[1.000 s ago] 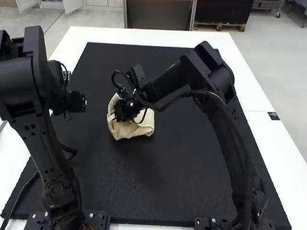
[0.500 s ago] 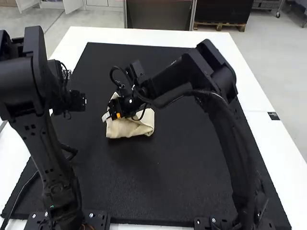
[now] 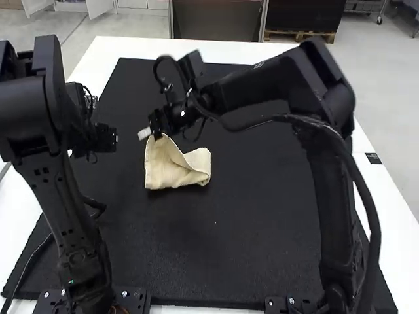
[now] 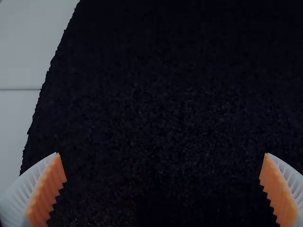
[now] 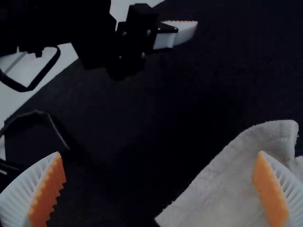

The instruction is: Fold the towel.

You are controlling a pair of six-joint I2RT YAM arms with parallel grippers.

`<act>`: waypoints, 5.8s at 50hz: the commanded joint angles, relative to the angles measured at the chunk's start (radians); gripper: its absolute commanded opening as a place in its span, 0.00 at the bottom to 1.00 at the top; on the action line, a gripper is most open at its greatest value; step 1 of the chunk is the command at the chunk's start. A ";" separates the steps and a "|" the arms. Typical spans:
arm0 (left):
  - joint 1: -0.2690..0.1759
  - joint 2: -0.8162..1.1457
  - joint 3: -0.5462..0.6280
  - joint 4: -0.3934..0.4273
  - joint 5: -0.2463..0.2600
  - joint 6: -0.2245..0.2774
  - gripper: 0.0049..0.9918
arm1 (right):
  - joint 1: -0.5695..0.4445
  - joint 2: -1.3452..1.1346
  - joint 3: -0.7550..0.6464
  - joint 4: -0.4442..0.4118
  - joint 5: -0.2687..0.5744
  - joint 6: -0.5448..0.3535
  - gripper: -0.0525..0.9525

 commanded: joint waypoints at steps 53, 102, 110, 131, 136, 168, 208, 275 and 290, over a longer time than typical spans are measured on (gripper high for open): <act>-0.431 -0.321 -0.006 0.170 -0.125 -0.224 0.97 | -0.522 -0.428 -0.379 0.324 0.178 0.108 0.92; -0.088 -0.206 -0.030 0.205 -0.045 -0.124 0.97 | -0.077 0.102 -0.020 0.233 0.146 0.056 0.05; -0.022 -0.208 -0.047 0.225 -0.036 -0.087 0.97 | -0.022 0.112 0.000 0.230 0.148 0.044 0.05; 0.001 -0.208 -0.006 0.204 -0.025 -0.077 0.97 | 0.046 0.098 -0.087 0.158 0.120 0.045 0.05; 0.026 -0.208 0.002 0.197 -0.009 -0.072 0.97 | 0.056 0.102 -0.107 0.172 0.122 0.048 0.05; 0.067 -0.211 0.027 0.150 0.027 -0.038 0.97 | 0.087 0.233 -0.075 0.253 0.120 0.080 0.05; -0.180 -0.389 -0.010 0.216 0.017 -0.096 0.97 | -0.301 -0.362 -0.351 0.430 0.313 0.001 0.97; -0.155 -1.604 -0.139 -0.523 0.087 -0.178 0.97 | -0.885 -2.048 -1.150 0.152 0.359 0.014 0.96; -0.151 -1.604 -0.317 -0.373 0.098 -0.058 0.97 | -0.885 -2.047 -1.252 0.175 0.361 0.018 0.95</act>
